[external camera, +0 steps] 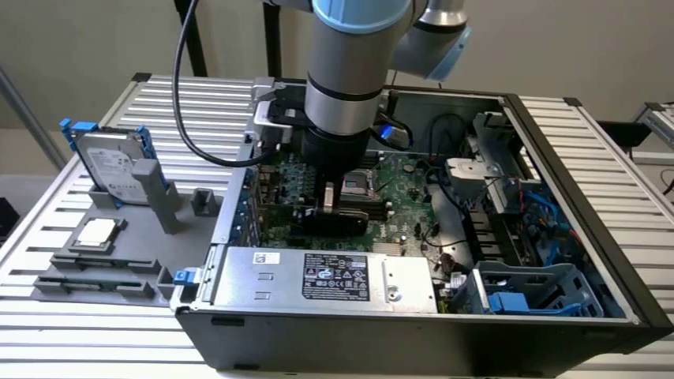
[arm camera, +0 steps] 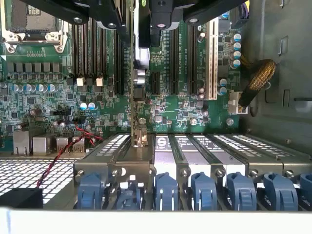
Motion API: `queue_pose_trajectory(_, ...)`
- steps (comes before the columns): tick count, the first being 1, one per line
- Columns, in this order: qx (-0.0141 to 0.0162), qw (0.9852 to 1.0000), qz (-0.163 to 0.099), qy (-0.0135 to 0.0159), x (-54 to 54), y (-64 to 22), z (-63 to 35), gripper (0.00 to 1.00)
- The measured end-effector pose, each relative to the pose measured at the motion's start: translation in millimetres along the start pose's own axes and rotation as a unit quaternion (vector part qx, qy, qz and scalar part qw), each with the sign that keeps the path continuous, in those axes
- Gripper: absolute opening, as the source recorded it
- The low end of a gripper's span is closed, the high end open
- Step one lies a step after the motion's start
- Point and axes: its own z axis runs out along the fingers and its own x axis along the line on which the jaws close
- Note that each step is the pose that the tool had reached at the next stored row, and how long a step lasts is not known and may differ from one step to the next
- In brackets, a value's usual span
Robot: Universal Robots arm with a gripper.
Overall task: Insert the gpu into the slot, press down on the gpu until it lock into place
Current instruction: 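Insert the gpu into the slot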
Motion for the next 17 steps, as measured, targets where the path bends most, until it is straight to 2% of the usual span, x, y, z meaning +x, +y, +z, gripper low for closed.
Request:
queue_pose_trajectory(3,-0.0005,1.0000,0.000,0.0006,-0.2,0.9,-11.7,0.28)
queue_pose_trajectory(4,-0.0005,1.0000,0.000,0.0005,-0.3,1.1,-16.3,0.35)
queue_pose_trajectory(8,-0.0005,1.0000,0.000,0.0006,-0.7,2.3,-32.2,0.35)
queue_pose_trajectory(12,-0.0005,1.0000,0.000,0.0006,-0.7,5.6,-38.1,0.35)
queue_pose_trajectory(14,-0.0005,1.0000,-0.001,0.0006,-0.7,8.1,-38.7,0.33)
queue_pose_trajectory(17,-0.0004,1.0000,-0.001,0.0007,-0.6,12.4,-38.4,0.14)
